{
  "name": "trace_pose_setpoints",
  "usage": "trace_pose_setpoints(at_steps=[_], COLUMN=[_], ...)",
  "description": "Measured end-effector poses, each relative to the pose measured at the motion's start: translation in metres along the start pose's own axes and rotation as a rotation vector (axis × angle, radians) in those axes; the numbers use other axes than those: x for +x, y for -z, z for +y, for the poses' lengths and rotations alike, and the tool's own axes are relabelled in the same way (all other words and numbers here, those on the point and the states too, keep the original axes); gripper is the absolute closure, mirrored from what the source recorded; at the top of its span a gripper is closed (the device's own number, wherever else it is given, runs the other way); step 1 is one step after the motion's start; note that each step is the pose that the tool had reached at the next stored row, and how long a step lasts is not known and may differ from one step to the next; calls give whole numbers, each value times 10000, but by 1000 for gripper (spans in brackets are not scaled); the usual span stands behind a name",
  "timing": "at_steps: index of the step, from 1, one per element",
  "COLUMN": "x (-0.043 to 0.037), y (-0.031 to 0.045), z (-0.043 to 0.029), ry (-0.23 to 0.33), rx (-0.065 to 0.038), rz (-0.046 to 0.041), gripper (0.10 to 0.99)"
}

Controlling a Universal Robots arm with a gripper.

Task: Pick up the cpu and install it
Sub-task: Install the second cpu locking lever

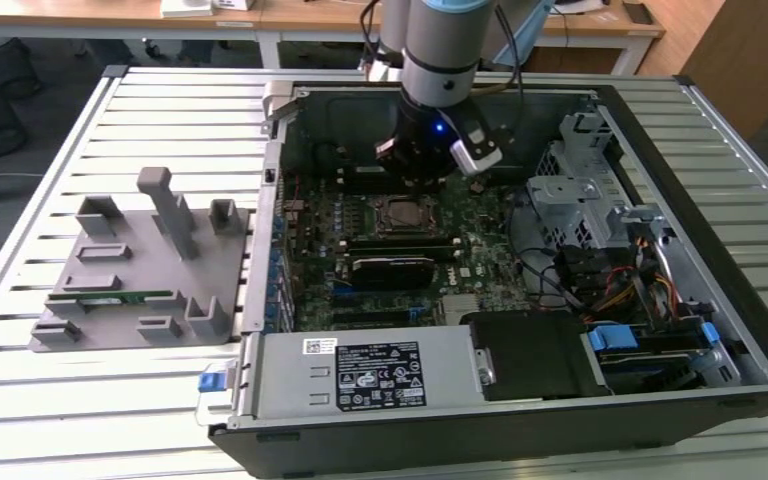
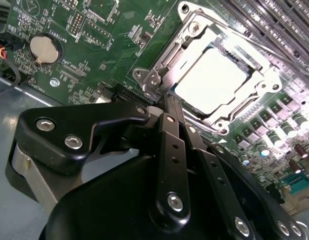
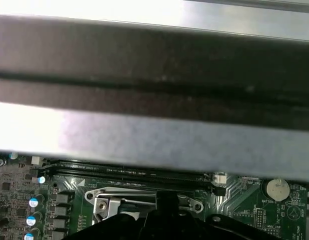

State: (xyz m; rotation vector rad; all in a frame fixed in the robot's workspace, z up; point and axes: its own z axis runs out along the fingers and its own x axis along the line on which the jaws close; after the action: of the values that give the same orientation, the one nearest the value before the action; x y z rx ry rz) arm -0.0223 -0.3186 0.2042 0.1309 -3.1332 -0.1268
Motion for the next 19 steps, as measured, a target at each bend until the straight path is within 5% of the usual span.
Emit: trace_pose_setpoints(at_steps=[14,19], x=[7,7], y=[9,112], z=[-87,-80], ry=[-1,-1], rx=[1,-1], rz=[1,-1], gripper=[980,980])
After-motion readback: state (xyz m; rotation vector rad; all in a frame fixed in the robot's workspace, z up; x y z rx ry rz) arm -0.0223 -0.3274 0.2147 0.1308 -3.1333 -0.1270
